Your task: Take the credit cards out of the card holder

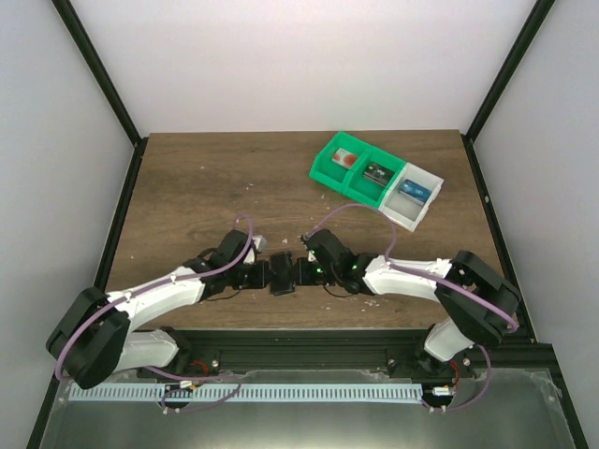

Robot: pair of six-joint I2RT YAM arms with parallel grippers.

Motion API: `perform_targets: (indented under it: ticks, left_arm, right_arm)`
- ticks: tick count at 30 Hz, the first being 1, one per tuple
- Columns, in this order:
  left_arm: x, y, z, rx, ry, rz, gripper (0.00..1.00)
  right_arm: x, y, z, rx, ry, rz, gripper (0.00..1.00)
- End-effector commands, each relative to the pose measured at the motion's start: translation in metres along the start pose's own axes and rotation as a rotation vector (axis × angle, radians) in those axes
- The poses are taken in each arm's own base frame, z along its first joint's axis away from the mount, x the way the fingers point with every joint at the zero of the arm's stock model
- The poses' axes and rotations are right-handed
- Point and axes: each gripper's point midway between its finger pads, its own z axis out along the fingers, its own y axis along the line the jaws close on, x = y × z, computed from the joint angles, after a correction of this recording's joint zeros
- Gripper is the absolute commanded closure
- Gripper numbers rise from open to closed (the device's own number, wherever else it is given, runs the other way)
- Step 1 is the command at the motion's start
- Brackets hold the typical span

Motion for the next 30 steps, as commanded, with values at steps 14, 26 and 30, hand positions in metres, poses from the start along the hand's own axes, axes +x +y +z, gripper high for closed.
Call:
perform_targets:
  ticks: [14,26,30]
  left_arm:
    - [-0.001,0.011,-0.012,-0.035,-0.039,-0.045,1.00]
    - [-0.008,-0.044,-0.034,0.269,-0.081,-0.071,1.00]
    - [-0.012,-0.049,-0.035,0.277,-0.084,-0.068,1.00]
  right_arm:
    - [0.013,-0.051,0.000,0.157,0.014,0.044,0.86]
    - [-0.008,-0.022,-0.023,0.119,-0.016,-0.007,0.50]
    - [-0.010,-0.013,-0.023,0.081,-0.016,-0.017,0.46]
